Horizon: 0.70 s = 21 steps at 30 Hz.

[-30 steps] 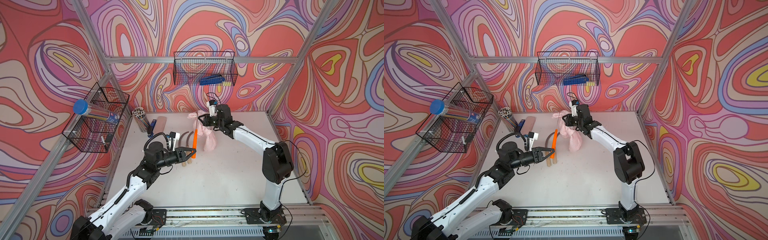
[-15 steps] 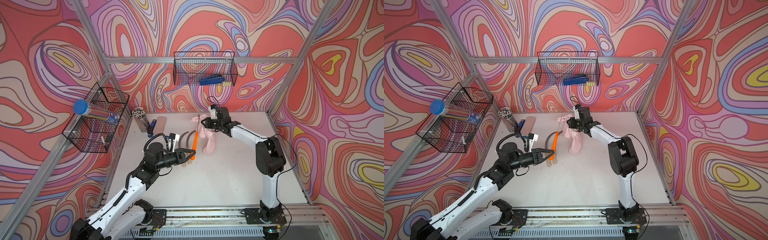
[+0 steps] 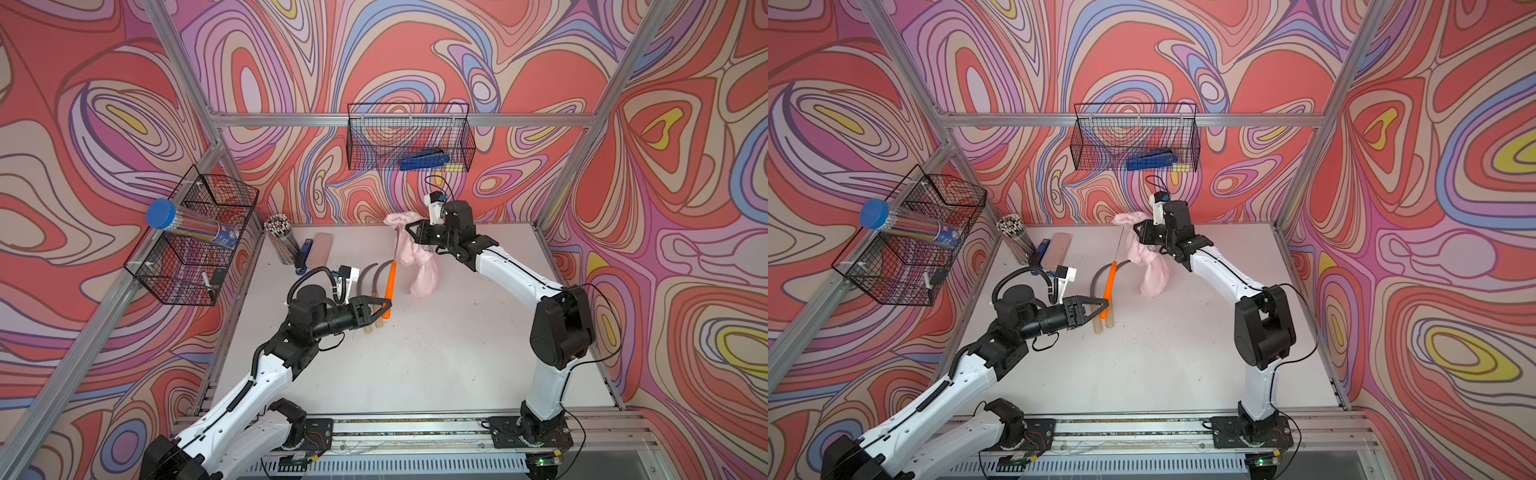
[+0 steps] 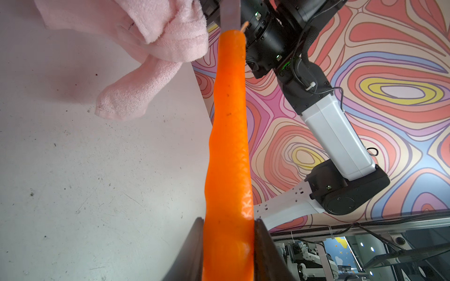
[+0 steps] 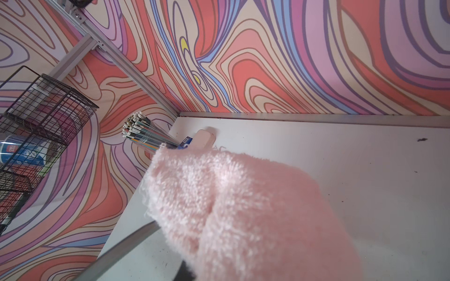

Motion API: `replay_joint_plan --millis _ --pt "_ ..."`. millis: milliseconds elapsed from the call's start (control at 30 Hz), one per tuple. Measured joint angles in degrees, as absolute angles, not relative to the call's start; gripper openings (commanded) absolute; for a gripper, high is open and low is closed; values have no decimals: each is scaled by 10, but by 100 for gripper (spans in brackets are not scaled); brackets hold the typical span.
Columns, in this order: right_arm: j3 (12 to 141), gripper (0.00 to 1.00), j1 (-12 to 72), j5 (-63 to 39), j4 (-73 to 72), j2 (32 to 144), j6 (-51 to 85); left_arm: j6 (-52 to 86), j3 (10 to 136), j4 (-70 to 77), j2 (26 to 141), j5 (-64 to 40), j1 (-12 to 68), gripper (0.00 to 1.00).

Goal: Wipe small sickles with rags
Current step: Wipe the small sickle.

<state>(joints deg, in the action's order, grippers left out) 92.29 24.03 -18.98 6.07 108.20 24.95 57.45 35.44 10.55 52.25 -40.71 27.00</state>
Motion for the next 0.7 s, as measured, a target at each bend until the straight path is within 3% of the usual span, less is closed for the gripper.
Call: replay_joint_plan --millis 233,700 --pt "864 0 243 -227 32 1047 272 572 354 105 526 -405 270 0" --pt "723 0 338 -243 -27 831 279 572 354 114 564 -387 270 0"
